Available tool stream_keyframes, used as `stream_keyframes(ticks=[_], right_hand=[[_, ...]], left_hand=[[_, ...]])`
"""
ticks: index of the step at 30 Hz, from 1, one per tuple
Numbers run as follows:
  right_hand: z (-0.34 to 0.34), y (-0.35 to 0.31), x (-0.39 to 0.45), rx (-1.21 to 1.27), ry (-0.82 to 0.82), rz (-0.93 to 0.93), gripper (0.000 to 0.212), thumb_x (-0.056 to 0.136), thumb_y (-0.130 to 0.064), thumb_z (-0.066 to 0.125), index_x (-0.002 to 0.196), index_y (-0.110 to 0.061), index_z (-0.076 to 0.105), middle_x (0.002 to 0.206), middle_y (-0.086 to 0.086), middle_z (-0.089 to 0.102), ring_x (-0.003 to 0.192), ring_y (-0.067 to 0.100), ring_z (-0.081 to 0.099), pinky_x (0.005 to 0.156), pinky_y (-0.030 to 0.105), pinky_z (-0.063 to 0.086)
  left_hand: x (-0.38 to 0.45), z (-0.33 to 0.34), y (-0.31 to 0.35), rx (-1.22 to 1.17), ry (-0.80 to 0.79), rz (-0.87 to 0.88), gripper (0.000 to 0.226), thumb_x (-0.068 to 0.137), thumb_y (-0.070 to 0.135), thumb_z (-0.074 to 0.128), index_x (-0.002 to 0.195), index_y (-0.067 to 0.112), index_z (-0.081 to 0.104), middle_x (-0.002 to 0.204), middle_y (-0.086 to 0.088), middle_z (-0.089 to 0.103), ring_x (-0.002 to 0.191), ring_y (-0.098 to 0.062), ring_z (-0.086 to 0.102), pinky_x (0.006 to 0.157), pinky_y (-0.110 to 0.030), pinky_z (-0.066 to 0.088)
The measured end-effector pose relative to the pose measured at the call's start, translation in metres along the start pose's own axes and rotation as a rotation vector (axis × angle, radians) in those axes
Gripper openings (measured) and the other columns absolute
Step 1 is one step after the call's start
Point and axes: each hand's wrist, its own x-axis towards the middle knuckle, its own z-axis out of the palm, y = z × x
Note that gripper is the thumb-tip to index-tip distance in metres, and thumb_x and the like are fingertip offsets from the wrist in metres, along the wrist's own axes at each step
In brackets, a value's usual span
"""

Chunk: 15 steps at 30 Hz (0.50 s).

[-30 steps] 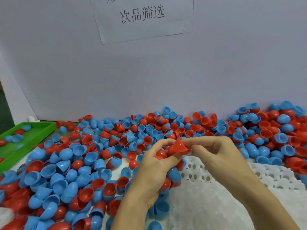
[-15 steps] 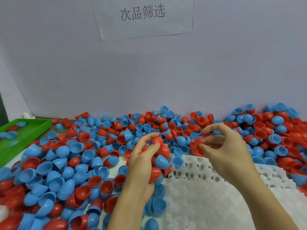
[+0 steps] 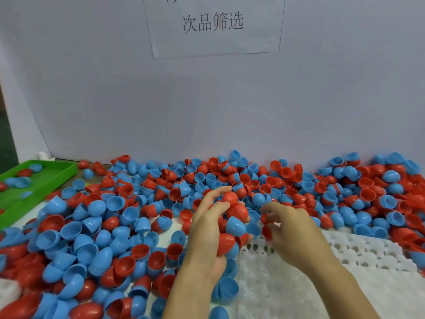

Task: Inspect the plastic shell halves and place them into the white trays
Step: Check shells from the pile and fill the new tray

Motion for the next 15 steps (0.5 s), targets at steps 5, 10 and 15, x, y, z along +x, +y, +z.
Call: stream_keyframes(ticks=[5,10,15], right_hand=[[-0.023,-0.008,-0.005,0.334,0.056,-0.156,0.030,0.095,-0.024,0.061,0.117,-0.044,0.064,0.094,-0.023,0.070,0.083,-0.005,0.063,0.066,0.007,0.050],[-0.032,-0.020,-0.013,0.526,-0.053,-0.177,0.032,0.079,-0.040,0.077,0.107,-0.047,0.065,0.086,-0.014,0.065,0.077,-0.001,0.065,0.064,0.016,0.054],[-0.035,-0.011,-0.013,0.619,-0.079,-0.086,0.027,0.086,-0.025,0.076,0.108,-0.039,0.069,0.090,-0.013,0.070,0.081,-0.004,0.066,0.062,0.016,0.058]], left_hand=[[0.002,-0.001,-0.002,0.017,-0.014,0.007,0.030,0.097,0.012,0.055,0.103,0.033,0.075,0.104,-0.011,0.075,0.084,-0.029,0.073,0.062,-0.040,0.057],[-0.003,0.003,-0.006,0.164,-0.137,0.029,0.039,0.096,0.006,0.055,0.111,0.038,0.072,0.109,-0.010,0.075,0.095,-0.033,0.074,0.074,-0.048,0.059],[-0.002,0.003,-0.007,0.208,-0.126,0.045,0.043,0.094,0.003,0.058,0.108,0.040,0.074,0.114,-0.010,0.072,0.096,-0.031,0.073,0.065,-0.038,0.058]])
